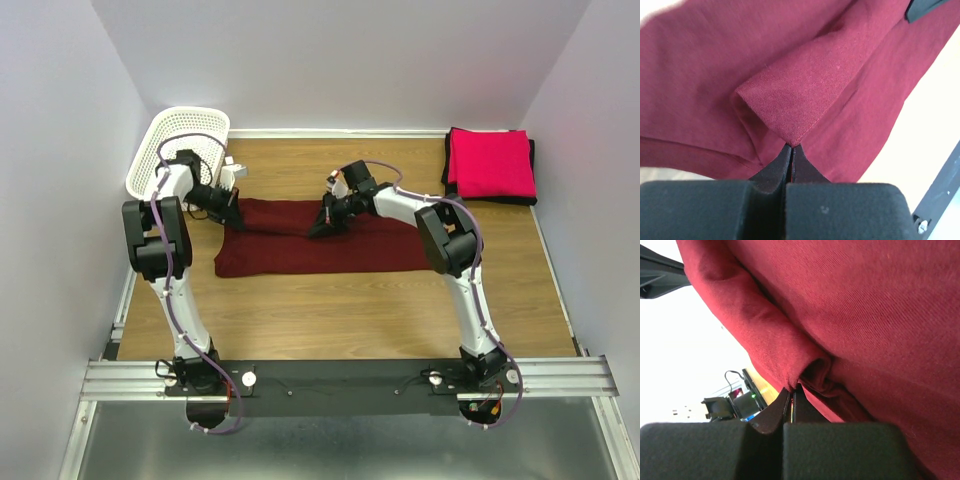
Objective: Fold and stack the t-shirts
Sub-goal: Fold the other side of the tshirt into a rectangle
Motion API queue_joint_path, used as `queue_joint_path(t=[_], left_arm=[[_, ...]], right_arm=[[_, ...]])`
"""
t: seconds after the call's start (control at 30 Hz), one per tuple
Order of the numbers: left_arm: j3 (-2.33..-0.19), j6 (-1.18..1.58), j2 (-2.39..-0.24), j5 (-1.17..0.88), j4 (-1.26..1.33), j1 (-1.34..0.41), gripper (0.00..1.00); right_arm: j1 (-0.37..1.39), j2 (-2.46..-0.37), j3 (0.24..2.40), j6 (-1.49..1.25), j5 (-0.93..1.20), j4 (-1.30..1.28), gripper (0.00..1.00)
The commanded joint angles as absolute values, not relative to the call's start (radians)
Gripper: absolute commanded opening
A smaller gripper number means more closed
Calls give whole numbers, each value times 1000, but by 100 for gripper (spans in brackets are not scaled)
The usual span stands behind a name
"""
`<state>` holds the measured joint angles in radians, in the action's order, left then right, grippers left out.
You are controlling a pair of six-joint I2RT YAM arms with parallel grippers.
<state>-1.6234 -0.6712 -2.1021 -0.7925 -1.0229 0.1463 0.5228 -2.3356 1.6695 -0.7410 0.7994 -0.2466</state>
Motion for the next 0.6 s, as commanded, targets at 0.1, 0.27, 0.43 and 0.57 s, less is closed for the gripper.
queue_joint_path(t=[0.1, 0.27, 0.43, 0.57], left_arm=[[-1585, -689, -2046, -727, -1009, 160, 8], [-1592, -690, -1984, -767, -1002, 160, 44], [-1562, -674, -1892, -776, -950, 158, 43], [-1517, -651, -1841, -792, -910, 126, 38]], right_arm=[[529, -2303, 1629, -747, 836, -252, 23], [526, -2244, 1629, -703, 864, -256, 68], [514, -2140, 1626, -621, 917, -273, 64], [473, -2137, 1675, -514, 916, -380, 49]])
